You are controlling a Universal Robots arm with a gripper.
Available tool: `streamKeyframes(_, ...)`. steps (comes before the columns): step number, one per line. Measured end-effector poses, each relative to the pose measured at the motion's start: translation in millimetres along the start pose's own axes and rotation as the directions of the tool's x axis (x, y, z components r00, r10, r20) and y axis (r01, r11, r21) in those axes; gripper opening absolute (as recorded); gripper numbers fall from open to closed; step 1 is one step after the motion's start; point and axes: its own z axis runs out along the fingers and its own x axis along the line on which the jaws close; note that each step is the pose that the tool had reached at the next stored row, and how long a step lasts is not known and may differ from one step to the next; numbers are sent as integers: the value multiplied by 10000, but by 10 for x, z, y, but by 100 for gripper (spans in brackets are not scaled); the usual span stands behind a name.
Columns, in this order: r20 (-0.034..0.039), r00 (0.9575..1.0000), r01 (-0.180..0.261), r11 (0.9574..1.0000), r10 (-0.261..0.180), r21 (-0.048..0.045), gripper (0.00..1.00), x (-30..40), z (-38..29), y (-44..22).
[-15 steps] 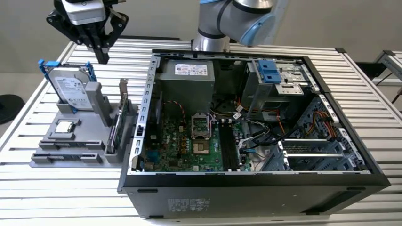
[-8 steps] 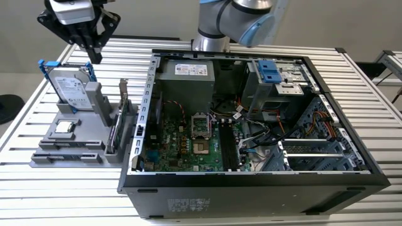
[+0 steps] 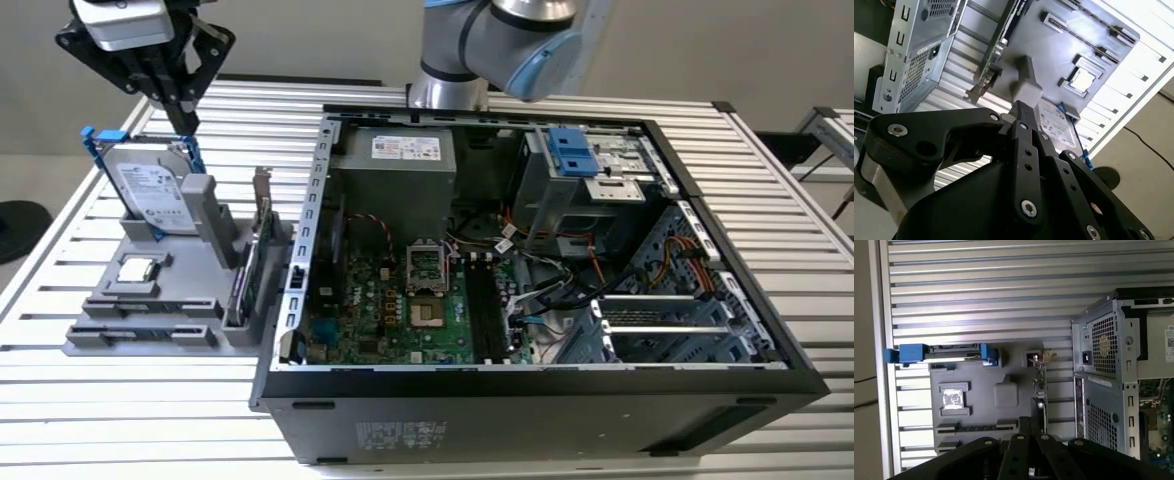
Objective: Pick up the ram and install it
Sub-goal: 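Reach for the ram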
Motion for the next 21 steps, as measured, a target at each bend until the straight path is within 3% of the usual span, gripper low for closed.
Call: streamKeyframes(21, 0, 10000, 1, 10000, -1, 1, 0, 477, -10, -33)
